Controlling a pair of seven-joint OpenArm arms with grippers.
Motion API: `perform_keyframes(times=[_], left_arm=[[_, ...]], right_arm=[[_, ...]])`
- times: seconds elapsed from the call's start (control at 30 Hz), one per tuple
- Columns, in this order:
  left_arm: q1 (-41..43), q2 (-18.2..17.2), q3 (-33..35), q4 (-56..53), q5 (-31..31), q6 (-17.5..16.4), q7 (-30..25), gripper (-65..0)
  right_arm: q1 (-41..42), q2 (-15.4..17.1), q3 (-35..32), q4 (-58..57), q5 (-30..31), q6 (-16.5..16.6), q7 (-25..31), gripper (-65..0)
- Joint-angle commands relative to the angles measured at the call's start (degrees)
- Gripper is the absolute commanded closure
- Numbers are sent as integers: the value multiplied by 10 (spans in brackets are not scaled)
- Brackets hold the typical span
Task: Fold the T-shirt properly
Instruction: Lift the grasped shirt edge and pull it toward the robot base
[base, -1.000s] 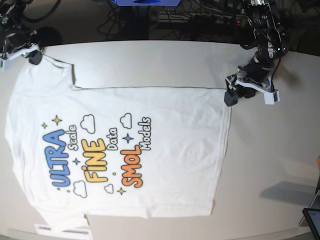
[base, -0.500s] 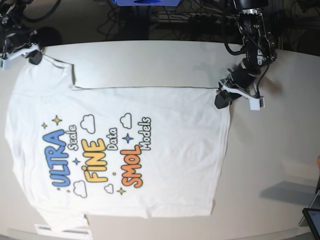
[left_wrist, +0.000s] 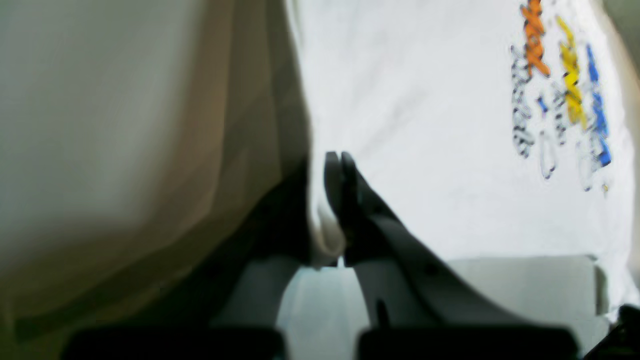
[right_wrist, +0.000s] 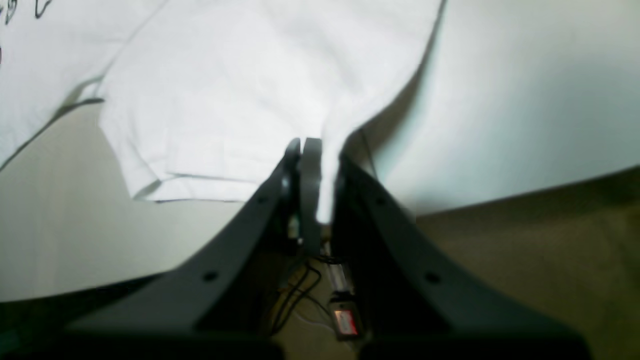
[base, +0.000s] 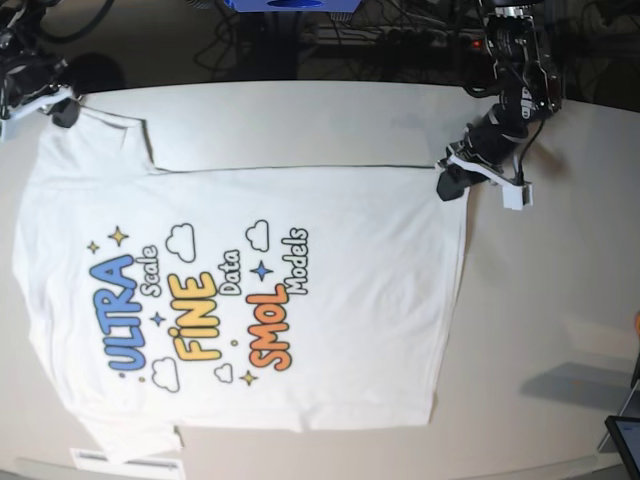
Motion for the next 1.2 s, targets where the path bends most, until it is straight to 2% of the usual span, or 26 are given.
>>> perform_keyframes(times=[0.0,0.17,0.27,0.47,0.57,0.7,0.83,1.0,1.17], left_arm=[[13,-8,-3,17,15,8,12,0],[49,-14,-12,92,12,9,12,0],[69,-9,-36,128,11,9,12,0],[78,-5,-94,176,8,9,12,0],[71,-1,-117,175,-16,9,14,0],[42,1,-138,170,-71,9,72,0],[13,20,-175,156,-111,9,111,0],[-30,44,-218,120,-118,9,167,0],[-50,56,-239,72,-120,9,178,0]], right_arm=[[-4,11,5,32,10,4,15,-3],[-21,22,5,125,10,3,9,-3],[-19,27,5,129,10,0,0,-3],[2,59,5,132,10,0,-14,-3],[16,76,4,131,10,0,-18,-3],[59,99,5,130,10,-1,-66,-3],[102,106,5,130,10,-1,-103,-3],[143,120,4,129,10,-1,-136,-3],[179,126,2,121,10,-1,-158,-3]])
